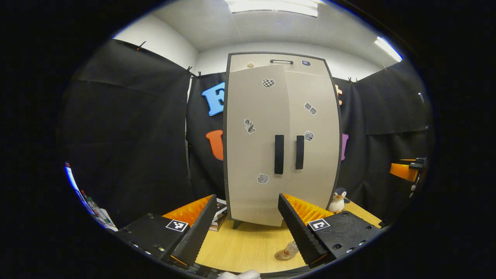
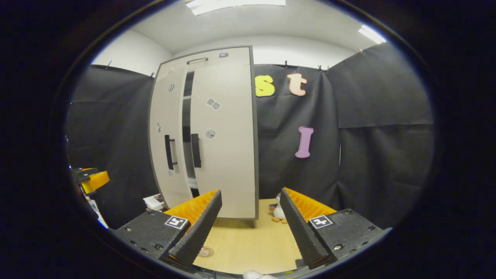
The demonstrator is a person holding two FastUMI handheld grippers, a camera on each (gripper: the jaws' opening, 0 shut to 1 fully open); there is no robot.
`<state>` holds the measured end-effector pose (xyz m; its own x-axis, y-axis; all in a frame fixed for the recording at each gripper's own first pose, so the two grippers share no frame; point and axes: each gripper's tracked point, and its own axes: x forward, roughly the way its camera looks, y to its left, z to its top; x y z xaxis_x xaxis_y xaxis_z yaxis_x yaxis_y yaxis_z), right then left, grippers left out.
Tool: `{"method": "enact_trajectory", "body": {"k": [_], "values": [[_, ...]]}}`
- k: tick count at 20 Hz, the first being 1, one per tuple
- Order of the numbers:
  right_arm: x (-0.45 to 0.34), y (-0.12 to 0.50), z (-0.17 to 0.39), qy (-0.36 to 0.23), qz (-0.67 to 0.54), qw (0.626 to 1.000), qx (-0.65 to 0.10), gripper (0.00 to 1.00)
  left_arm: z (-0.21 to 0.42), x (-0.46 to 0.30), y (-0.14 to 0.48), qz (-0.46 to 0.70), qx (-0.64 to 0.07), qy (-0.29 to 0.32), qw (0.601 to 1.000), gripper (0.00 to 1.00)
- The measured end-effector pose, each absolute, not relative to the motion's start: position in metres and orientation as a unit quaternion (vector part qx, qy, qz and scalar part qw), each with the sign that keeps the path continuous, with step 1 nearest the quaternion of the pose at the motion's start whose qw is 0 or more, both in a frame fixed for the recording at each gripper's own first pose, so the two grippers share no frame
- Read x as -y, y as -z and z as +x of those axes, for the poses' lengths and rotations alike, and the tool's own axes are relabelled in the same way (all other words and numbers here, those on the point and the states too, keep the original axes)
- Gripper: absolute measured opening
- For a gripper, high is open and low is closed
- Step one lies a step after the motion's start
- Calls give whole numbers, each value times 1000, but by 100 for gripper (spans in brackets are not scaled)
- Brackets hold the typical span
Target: Grasp the bottle in the cabinet with the left hand and place it on the coaster, then close the right door with the right hand and the left door with the left hand.
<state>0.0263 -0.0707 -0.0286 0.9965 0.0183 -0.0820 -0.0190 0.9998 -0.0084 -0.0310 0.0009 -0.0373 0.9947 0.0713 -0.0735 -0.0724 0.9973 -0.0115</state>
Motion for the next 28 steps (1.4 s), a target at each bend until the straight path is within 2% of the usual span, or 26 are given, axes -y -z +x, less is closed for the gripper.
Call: {"method": "enact_trajectory", "body": {"k": [18,28], "values": [[37,20,41,-43,-13,998,-38,99,-33,-15,42,2,-45,-53,998,96],[45,17,37,-38,-15,999,-34,99,-32,-4,39,8,-42,-46,998,96]]}}
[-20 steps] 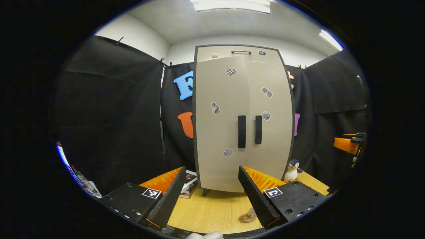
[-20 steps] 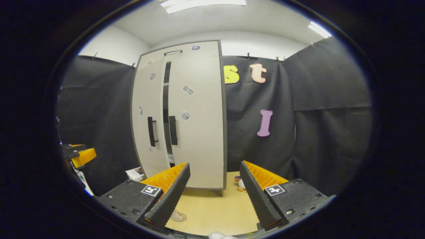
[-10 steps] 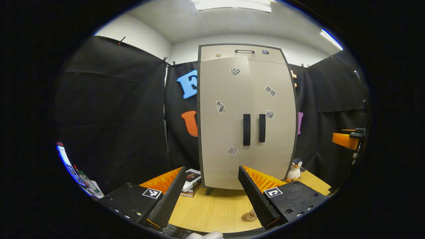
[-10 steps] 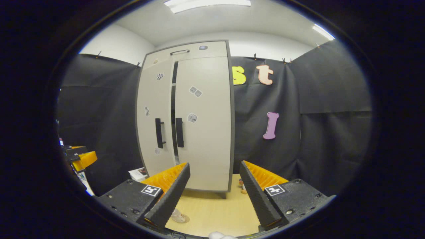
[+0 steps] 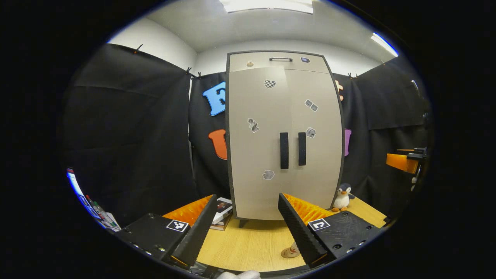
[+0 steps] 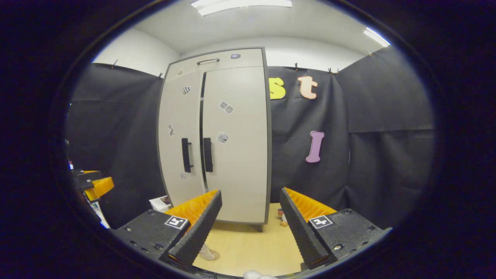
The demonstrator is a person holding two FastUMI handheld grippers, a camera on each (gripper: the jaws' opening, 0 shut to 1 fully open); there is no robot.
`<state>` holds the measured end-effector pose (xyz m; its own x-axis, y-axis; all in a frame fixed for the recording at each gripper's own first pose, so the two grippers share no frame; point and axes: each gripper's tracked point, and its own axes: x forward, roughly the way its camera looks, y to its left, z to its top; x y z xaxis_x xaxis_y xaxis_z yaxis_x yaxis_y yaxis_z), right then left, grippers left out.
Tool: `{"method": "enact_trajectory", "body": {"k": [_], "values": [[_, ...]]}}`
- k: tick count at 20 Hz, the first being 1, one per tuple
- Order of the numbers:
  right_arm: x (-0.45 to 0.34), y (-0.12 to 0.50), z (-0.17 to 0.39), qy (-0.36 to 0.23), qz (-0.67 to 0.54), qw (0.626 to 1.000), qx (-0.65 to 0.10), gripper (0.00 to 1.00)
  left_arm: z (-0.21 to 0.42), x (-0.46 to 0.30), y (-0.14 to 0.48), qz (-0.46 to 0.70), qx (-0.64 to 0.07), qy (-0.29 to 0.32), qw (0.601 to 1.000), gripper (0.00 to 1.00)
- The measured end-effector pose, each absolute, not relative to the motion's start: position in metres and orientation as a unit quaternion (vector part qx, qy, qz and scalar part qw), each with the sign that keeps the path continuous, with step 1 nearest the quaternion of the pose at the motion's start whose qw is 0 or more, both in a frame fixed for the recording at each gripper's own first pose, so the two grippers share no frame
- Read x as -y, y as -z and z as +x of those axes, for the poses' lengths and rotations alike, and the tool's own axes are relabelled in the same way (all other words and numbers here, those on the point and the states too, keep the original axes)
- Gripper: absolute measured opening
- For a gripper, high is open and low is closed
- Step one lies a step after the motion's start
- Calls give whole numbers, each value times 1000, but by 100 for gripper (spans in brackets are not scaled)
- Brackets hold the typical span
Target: Grasp the bottle in the cabinet with the left hand and place it on the coaster, then close the right door with the right hand and the left door with the left hand.
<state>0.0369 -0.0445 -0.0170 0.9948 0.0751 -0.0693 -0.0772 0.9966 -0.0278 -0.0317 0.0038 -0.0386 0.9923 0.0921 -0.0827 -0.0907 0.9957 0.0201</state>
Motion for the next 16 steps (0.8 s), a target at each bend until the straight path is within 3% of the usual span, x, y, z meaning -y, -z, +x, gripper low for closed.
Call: {"method": "enact_trajectory", "body": {"k": [16], "values": [[33,13,31,-54,-18,998,-29,99,-41,-11,38,5,-43,-58,997,96]]}}
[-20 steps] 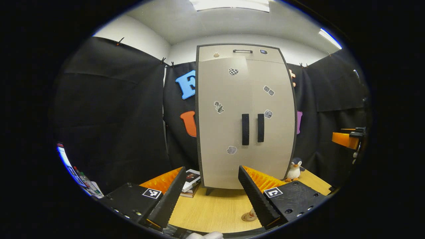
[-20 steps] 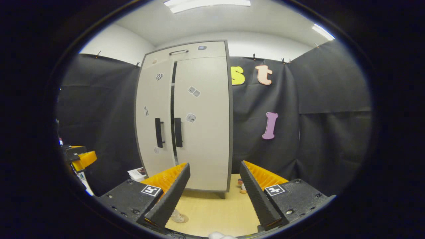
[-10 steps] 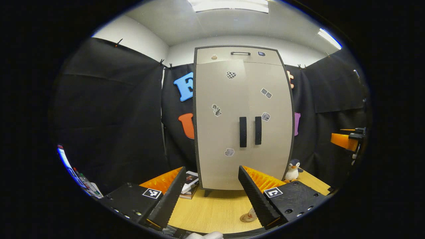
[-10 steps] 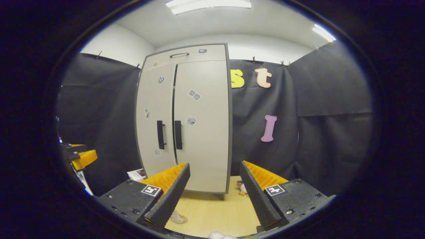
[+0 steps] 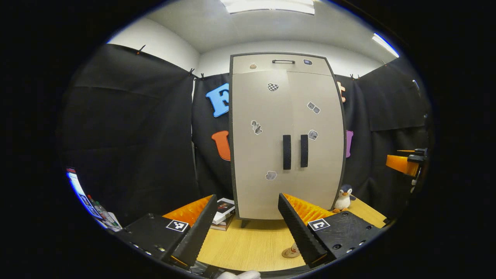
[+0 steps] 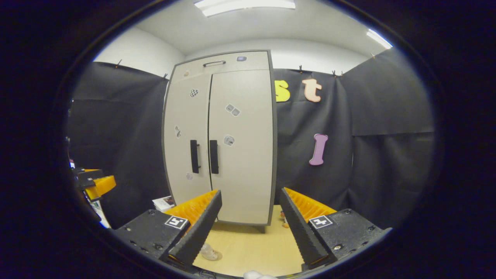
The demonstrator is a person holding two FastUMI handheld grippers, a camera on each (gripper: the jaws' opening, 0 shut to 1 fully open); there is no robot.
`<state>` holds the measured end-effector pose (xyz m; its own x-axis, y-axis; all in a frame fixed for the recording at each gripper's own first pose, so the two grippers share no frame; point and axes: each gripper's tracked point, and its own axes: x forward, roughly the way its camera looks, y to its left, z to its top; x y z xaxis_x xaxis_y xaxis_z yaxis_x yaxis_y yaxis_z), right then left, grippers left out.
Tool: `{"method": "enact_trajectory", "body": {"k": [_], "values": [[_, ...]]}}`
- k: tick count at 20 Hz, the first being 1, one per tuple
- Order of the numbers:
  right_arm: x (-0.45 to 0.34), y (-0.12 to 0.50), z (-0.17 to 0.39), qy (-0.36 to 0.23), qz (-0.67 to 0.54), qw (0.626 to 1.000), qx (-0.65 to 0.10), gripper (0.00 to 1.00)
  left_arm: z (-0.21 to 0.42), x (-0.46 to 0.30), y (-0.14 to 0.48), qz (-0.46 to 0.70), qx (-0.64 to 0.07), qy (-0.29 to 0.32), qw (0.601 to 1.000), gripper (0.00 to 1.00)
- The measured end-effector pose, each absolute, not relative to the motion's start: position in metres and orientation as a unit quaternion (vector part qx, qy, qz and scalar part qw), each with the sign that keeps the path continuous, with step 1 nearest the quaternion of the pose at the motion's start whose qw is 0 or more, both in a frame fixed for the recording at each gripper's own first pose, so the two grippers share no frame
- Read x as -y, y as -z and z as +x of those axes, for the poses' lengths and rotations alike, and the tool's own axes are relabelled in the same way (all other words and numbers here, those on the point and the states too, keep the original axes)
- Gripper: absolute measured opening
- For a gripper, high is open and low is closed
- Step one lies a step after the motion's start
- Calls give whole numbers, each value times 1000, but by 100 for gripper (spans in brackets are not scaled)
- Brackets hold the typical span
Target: Grasp the bottle in the cabinet with the left hand and place it on the coaster, then close the right door with the right hand and the left door with the left hand.
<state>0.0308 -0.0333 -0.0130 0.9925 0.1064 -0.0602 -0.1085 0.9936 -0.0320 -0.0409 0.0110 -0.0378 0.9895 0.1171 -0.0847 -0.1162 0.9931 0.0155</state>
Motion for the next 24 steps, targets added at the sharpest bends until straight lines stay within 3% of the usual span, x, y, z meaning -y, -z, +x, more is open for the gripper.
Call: {"method": "enact_trajectory", "body": {"k": [11,24], "values": [[26,1,32,-68,-22,997,-15,99,-55,-24,37,9,-46,-83,996,96],[33,1,29,-61,-26,998,-15,98,-50,-12,35,8,-43,-66,997,96]]}}
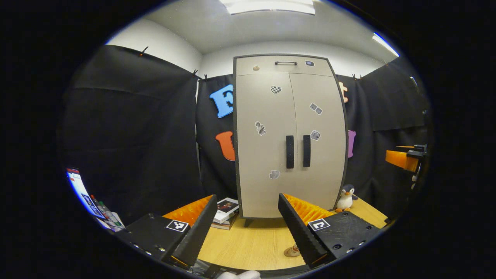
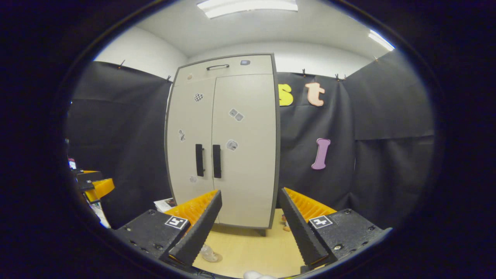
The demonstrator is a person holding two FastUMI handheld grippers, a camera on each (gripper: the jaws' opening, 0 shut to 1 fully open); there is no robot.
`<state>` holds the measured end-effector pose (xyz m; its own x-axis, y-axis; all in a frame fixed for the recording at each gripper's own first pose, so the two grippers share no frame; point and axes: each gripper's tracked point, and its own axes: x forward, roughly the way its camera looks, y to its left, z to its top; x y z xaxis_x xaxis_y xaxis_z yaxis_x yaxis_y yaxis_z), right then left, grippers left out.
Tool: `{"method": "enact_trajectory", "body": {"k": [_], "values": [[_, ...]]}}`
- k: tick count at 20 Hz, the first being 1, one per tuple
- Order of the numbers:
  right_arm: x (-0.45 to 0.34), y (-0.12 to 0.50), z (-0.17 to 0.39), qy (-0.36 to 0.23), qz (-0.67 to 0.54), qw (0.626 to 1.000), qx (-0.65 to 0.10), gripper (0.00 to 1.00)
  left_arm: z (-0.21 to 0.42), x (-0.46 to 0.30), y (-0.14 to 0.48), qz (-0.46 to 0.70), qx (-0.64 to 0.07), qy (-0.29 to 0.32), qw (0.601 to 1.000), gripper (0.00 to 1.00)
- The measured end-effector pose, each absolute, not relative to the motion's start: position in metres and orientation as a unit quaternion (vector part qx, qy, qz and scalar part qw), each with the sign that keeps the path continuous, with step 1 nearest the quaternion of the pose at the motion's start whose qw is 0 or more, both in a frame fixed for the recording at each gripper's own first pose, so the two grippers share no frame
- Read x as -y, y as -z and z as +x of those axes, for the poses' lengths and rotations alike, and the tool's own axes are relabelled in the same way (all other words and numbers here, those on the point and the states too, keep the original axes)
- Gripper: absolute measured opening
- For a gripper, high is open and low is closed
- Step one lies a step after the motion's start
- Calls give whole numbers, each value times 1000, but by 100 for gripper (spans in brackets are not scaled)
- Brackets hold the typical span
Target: Grasp the bottle in the cabinet with the left hand and place it on the coaster, then close the right door with the right hand and the left door with the left hand.
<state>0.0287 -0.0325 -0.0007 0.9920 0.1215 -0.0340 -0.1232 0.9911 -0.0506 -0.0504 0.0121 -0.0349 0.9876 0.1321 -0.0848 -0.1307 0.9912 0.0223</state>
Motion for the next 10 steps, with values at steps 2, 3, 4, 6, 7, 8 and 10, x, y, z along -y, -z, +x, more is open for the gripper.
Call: {"method": "enact_trajectory", "body": {"k": [2,3,4,6,7,8,10], "values": [[33,1,30,-60,-26,998,-16,99,-49,-10,36,9,-45,-61,997,96],[34,1,30,-59,-26,998,-16,99,-48,-8,37,10,-46,-59,997,96],[35,2,30,-58,-27,998,-18,99,-47,-8,37,10,-47,-58,997,96],[35,2,29,-58,-26,998,-18,99,-46,-7,38,10,-48,-55,997,96],[35,2,30,-58,-27,998,-18,99,-45,-6,38,10,-48,-54,997,96],[35,2,31,-57,-27,998,-19,99,-44,-6,39,10,-49,-53,997,96],[36,1,32,-57,-26,998,-19,99,-43,-6,39,11,-49,-52,997,96]]}}
